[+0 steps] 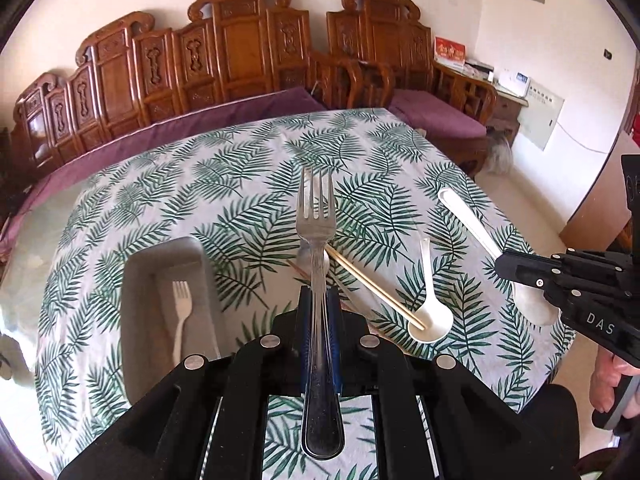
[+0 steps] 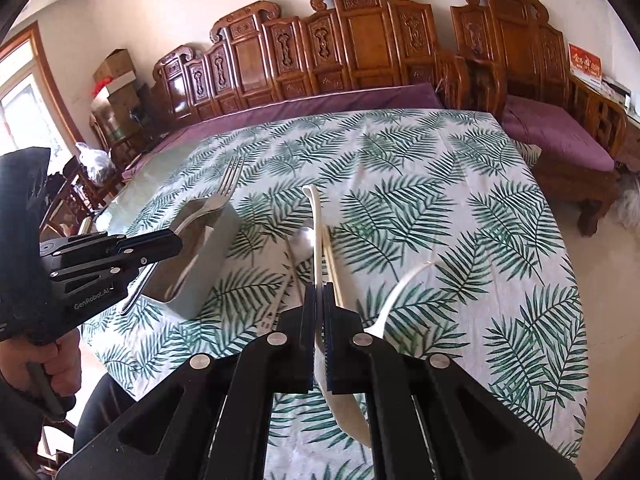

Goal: Organize utensils
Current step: 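Lift the steel fork toward the tray with the left tool while the right tool carries the spoon, then lower the steel fork into the grey tray and open the left tool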

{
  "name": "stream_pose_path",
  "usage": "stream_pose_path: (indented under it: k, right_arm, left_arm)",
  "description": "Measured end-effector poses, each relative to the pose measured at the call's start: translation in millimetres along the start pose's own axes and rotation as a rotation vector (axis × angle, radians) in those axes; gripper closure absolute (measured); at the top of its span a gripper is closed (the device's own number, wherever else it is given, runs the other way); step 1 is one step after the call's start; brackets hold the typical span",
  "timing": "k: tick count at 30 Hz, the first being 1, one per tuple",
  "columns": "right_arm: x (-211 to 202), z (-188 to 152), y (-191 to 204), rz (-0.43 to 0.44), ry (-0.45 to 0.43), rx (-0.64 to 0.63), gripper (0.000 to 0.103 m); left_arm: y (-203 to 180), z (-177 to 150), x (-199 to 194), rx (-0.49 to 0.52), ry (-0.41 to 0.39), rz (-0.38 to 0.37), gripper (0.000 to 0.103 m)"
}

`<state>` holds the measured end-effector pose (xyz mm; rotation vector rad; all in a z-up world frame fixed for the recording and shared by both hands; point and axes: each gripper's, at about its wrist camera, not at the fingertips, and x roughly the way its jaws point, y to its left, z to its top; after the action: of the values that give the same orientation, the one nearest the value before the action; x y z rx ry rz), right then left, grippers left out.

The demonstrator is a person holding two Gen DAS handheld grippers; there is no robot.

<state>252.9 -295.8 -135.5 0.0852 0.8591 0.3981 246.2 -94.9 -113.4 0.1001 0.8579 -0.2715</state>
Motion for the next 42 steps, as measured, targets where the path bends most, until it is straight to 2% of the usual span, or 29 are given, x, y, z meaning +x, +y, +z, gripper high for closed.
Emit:
stream_pose_path:
  k: [6, 12, 24, 33, 42]
  right_arm:
    - [11, 2, 28, 0.031, 0.012, -0.054, 0.098]
    - [33, 6, 51, 0.057, 0.026, -0.078, 0.098]
    - [97, 19, 93, 0.089, 0.093, -0.121, 0.098]
    - [126, 34, 115, 0.113, 0.118, -0.14, 0.098]
    - [140, 42, 140, 0.124, 0.122, -0.176, 0.098]
  left_arm:
    - [24, -9, -8, -0.026, -0.007, 0.023, 0.096]
    - [66, -22, -3, -0.079, -0.009, 0.031, 0.096]
    - [150, -47, 45, -0.182, 0.049, 0.053, 0.096]
    - [178, -57, 77, -0.237, 0.101, 0.058, 0.096]
    - [176, -52, 89, -0.236, 0.116, 0.056, 0.096]
